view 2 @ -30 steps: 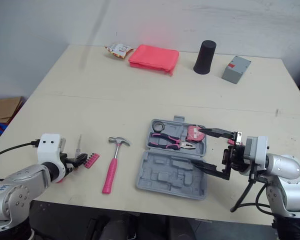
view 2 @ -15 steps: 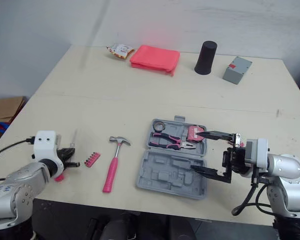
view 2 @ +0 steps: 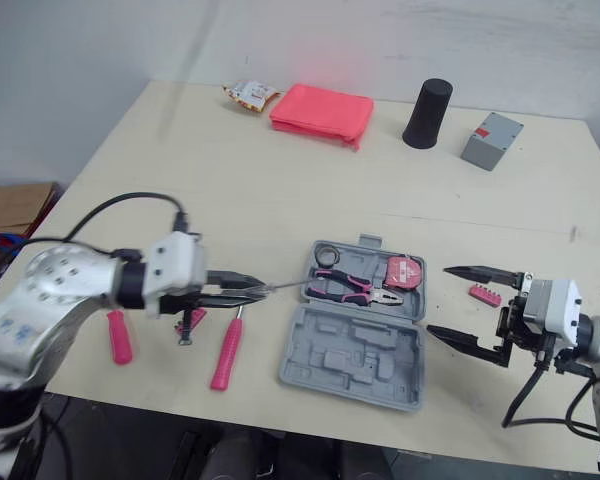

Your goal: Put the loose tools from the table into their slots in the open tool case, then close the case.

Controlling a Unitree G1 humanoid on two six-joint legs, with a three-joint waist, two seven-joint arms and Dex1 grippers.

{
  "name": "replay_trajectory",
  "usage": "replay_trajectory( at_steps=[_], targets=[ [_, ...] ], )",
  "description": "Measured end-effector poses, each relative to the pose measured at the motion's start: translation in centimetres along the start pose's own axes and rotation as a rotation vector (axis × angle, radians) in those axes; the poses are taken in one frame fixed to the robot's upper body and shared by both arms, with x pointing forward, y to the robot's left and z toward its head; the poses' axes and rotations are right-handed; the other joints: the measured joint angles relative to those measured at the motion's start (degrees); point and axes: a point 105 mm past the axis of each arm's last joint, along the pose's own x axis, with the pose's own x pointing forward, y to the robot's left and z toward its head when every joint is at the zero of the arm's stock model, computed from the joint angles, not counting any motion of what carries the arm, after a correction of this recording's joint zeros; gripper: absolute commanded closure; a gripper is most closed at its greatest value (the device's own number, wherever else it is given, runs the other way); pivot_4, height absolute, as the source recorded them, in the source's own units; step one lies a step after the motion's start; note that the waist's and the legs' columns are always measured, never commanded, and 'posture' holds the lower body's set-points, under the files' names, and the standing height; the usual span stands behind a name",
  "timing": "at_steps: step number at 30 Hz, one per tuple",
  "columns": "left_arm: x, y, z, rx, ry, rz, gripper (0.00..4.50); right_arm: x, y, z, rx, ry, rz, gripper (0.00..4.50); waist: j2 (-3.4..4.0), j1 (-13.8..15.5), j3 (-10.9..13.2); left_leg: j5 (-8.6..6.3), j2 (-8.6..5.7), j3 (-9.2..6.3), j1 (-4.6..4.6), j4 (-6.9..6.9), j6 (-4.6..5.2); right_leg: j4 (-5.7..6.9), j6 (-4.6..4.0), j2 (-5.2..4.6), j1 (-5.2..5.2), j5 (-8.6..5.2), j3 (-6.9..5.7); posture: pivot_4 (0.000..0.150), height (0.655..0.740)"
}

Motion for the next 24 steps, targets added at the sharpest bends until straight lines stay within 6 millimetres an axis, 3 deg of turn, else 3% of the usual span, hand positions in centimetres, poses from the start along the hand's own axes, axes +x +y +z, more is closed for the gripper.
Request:
replay_trajectory(
  at_steps=[4, 7, 13, 19, 24],
  targets=[
    [3.1, 0.8, -0.8, 0.038, 0.105, -0.074, 4.46, -0.7, 1.1, -0.2, 0.018, 0.032, -0.014, 0.00, 0.01, -0.5, 0.0, -0.02, 0.03, 0.09, -0.05, 0.11, 0.06, 0.14, 0.16, 0.06, -0.07, 0.03, 0.22, 0.150, 0.7400],
    [5.1, 0.9, -0.2, 0.012, 0.108, -0.104, 4.46, -1.1, 2.4, -0.3, 0.062, 0.068, -0.021, 0.00, 0.02, -0.7, 0.0, -0.06, 0.24, -0.03, -0.37, 0.42, 0.01, 0.33, 0.25, 0.31, -0.28, -0.02, 0.30, 0.150, 0.7400],
    [8.7, -1.1, -1.2, 0.000, 0.214, -0.210, 4.46, -1.6, 4.0, -0.2, 0.122, 0.100, -0.059, 0.00, 0.01, -0.7, 0.0, -0.05, 0.44, -0.02, -0.32, 0.68, -0.11, 0.65, 0.22, 0.57, -0.32, -0.02, 0.45, 0.150, 0.7400],
    [9.9, -0.8, -0.6, 0.026, 0.271, -0.197, 4.46, -1.1, 4.8, 0.4, 0.122, 0.092, -0.072, 0.00, 0.02, -0.7, 0.0, 0.00, 0.46, -0.03, -0.16, 0.76, -0.09, 0.81, 0.16, 0.56, -0.23, 0.01, 0.51, 0.150, 0.7400],
    [10.2, -0.8, -1.7, 0.037, 0.349, -0.190, 4.46, -1.0, 4.9, 0.4, 0.127, 0.093, -0.090, 0.00, 0.02, -0.7, 0.0, -0.01, 0.45, 0.00, -0.17, 0.74, -0.08, 0.81, 0.15, 0.55, -0.26, 0.00, 0.54, 0.150, 0.7400]
  ],
)
